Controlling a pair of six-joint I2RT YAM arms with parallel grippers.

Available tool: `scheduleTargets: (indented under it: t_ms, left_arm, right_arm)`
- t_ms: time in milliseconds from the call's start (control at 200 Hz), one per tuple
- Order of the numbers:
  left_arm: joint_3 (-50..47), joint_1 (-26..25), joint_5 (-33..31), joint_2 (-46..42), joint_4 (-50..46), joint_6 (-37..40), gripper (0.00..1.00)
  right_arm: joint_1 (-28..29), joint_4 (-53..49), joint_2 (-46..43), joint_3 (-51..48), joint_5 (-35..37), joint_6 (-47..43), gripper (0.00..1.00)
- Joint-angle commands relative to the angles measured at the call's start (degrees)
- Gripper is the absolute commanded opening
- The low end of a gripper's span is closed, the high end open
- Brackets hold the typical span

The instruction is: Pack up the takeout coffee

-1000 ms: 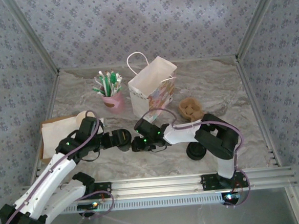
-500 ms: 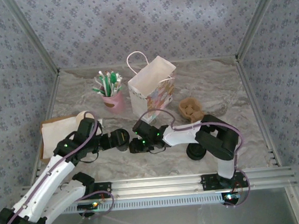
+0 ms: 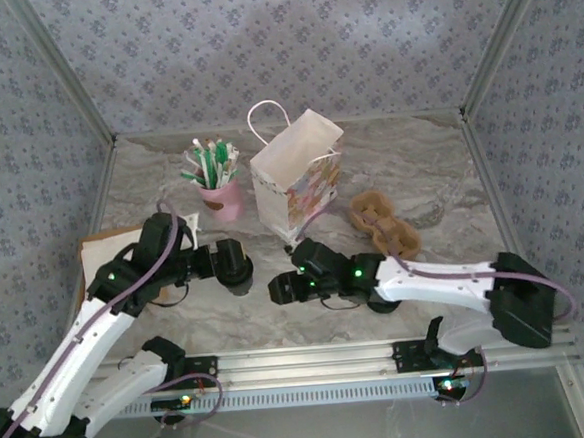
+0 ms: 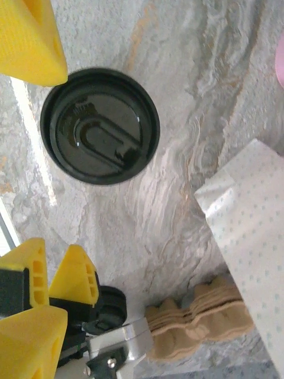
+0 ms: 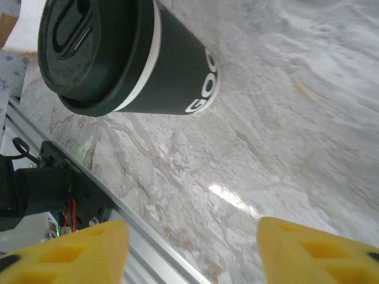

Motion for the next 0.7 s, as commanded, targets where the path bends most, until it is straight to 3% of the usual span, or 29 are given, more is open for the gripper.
scheduleTargets:
  t_ms: [0,115,305,590,695]
  left_arm:
    - [5.5,-2.0,-1.6,2.7,-2.7,2.8,0.96]
    - [12.1,-2.8,-3.4,7.0,-4.7,5.7,0.97]
    - [29.0,-2.8,-7.4,18.2,-9.8,12.8,0.96]
    - [59.4,-1.8,-9.2,41.5,-17.0,23.5,0.80]
    - [70.0,-1.4,-10.1,50.1,-20.6,26.8,0.66]
  right_arm:
    - [0.4,-9.3,-7.1,-2.1,6.6,-0.3,0.74]
    - [0.2,-16.1,-15.9,-3.8,9.7,1.3,0.86]
    - [-0.9,-26.1,-27.7,-5.5,12.7,2.4,0.91]
    - [-6.7,-35.6,-34.9,-5.0,12.5,3.6,1.00]
    - [-8.6,-38.3,-35.4,-4.8,12.8,4.6,1.00]
